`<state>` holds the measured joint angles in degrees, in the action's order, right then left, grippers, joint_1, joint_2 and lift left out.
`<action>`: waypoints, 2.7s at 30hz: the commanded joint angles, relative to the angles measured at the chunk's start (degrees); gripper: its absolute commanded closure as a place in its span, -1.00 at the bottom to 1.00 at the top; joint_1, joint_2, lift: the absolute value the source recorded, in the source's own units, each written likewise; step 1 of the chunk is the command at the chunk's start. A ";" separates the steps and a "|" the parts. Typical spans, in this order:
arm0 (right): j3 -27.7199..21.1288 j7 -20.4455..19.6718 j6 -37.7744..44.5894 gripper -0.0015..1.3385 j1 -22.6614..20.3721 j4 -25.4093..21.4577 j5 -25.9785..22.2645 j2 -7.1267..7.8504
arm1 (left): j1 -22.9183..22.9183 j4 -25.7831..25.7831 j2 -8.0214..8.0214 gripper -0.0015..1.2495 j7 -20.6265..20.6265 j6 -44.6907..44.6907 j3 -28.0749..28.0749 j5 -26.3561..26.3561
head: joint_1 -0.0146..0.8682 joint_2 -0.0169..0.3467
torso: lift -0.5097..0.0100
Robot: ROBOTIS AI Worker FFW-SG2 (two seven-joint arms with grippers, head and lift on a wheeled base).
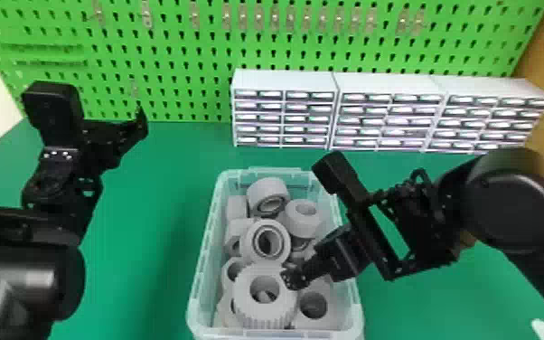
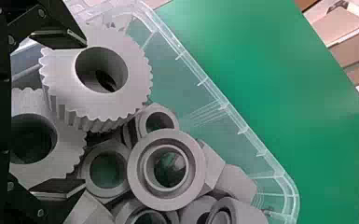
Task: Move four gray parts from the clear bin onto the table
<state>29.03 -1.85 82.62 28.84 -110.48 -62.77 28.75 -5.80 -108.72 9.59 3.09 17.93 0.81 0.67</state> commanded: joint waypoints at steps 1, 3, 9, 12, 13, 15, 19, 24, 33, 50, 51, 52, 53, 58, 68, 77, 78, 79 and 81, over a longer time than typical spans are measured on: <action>0.77 0.00 0.00 -0.65 0.61 0.35 0.02 -0.01 | -0.27 0.00 -0.01 -0.84 -0.01 0.09 -0.11 0.04 | 0.59 -0.76 | 0.77; 0.77 0.00 0.00 -0.65 0.78 0.44 0.02 -0.01 | -0.27 0.00 -0.01 -0.84 0.07 0.09 -0.02 0.04 | 0.59 -0.76 | 0.77; 0.85 0.00 0.00 -0.65 0.78 0.44 -0.33 0.17 | -0.27 0.00 -0.01 -0.84 -0.01 0.35 -0.02 0.12 | 0.59 -0.76 | 0.77; 1.03 0.00 -0.09 -0.65 0.87 0.44 -0.42 0.26 | -0.36 0.00 -0.01 -0.84 0.07 0.53 -0.11 0.12 | 0.59 -0.76 | 0.77; 1.12 0.00 -0.18 -0.65 0.87 0.44 -0.60 0.26 | -0.44 0.00 -0.01 -0.84 -0.01 0.53 -0.11 0.12 | 0.59 -0.76 | 0.77; 1.21 0.00 -0.27 -0.65 0.87 0.44 -0.68 0.34 | -0.36 0.00 -0.01 -0.84 -0.01 0.61 -0.19 0.12 | 0.59 -0.76 | 0.77; 1.21 0.00 -0.35 -0.65 0.96 0.44 -0.86 0.52 | -0.36 0.00 -0.01 -0.84 -0.01 0.70 -0.37 0.12 | 0.59 -0.76 | 0.77; 1.29 0.00 -0.35 -0.65 1.22 0.52 -0.77 0.61 | -0.44 0.00 -0.01 -0.84 -0.01 0.70 -0.28 0.21 | 0.59 -0.76 | 0.77; 1.21 0.00 -0.44 -0.65 1.49 0.96 -0.24 0.08 | -0.80 0.09 0.08 -0.84 -0.01 1.05 -0.99 -0.05 | 0.59 -0.76 | 0.77; 1.29 0.00 -0.44 -0.65 1.22 2.99 0.64 -1.85 | -0.88 0.09 0.08 -0.84 -0.01 2.20 -0.72 -0.84 | 0.59 -0.76 | 0.77; 0.59 0.09 -0.35 -0.65 0.52 2.99 0.99 -2.20 | -1.06 0.00 0.17 -0.84 -0.01 2.20 -0.90 -1.02 | 0.59 -0.76 | 0.77; 0.06 0.09 -0.27 -0.65 0.08 2.99 1.16 -2.56 | -1.23 0.09 0.26 -0.84 -0.01 2.28 -0.99 -1.11 | 0.59 -0.76 | 0.77; -0.38 0.35 -0.09 -0.65 -0.27 2.99 1.43 -2.82 | -1.41 0.09 0.34 -0.84 -0.01 2.37 -1.16 -1.19 | 0.59 -0.76 | 0.77; -0.99 4.57 0.09 -0.65 -0.97 2.99 6.70 -3.52 | -2.03 0.09 1.05 -0.84 -0.01 2.90 -2.13 -1.81 | 0.59 -0.76 | 0.77; -3.19 16.44 -0.18 -0.65 -2.82 3.86 22.34 -6.69 | -2.47 0.00 1.58 -0.84 -0.01 2.90 -3.89 -1.90 | 0.59 -0.76 | 0.77; -1.26 21.44 -1.76 -0.65 -2.20 4.57 27.18 -6.77 | -2.82 -0.62 1.66 -0.84 -0.01 2.90 -4.15 -1.99 | 0.59 -0.76 | 0.77; -1.17 21.80 -1.93 -0.65 -2.20 4.66 27.53 -6.77 | -2.99 -0.70 1.66 -0.84 -0.01 2.90 -4.15 -1.99 | 0.59 -0.76 | 0.77; -0.99 22.32 -2.20 -0.65 -2.20 4.74 27.97 -6.86 | -3.08 -0.88 1.66 -0.84 -0.01 2.90 -4.33 -2.07 | 0.59 -0.76 | 0.77; -0.73 23.29 -2.73 -0.65 -2.12 5.01 28.67 -6.86 | -3.26 -0.97 1.66 -0.84 -0.01 2.90 -4.50 -2.51 | 0.59 -0.76 | 0.77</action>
<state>27.80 20.36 80.79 26.62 -105.86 -35.57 21.95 -8.68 -109.40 11.25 3.08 20.84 -3.37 -1.35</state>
